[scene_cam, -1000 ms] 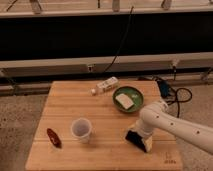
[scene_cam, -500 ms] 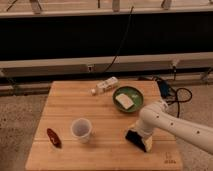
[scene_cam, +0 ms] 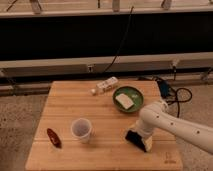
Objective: Place the eraser in the ceramic cup
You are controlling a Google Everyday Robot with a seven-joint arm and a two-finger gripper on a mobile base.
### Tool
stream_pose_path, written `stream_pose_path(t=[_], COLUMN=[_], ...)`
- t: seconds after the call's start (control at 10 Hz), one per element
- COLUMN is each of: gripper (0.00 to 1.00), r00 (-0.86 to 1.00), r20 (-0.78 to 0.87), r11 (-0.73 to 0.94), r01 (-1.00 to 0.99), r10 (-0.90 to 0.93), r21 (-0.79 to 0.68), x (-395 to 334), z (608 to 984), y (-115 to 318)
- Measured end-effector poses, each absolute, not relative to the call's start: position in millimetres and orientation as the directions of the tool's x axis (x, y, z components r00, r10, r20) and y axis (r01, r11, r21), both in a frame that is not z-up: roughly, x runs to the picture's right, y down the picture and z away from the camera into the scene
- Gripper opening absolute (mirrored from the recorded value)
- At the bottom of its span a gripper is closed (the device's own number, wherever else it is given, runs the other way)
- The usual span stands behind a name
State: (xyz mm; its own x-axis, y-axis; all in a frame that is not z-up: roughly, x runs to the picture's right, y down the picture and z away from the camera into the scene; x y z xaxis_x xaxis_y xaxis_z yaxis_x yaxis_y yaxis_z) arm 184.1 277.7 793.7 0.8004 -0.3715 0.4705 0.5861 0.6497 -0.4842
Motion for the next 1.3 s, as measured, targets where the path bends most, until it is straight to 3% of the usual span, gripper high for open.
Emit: stream_pose_path(t=[0.2, 0.9, 1.3], gripper=[0.00, 0.00, 0.00], r00=[0.789, 0.694, 0.647], r20=[0.486, 0.563, 0.595], r11=[0.640, 0.566, 0.548], r01=[0.600, 0.708, 0.748], r10=[-0.376, -0.448, -0.477], r21=[-0.480, -0.423, -0.373], x=[187.6, 182.3, 155.3], z=[788.5, 701.3, 684.6], y=[273.7, 205.5, 189.0])
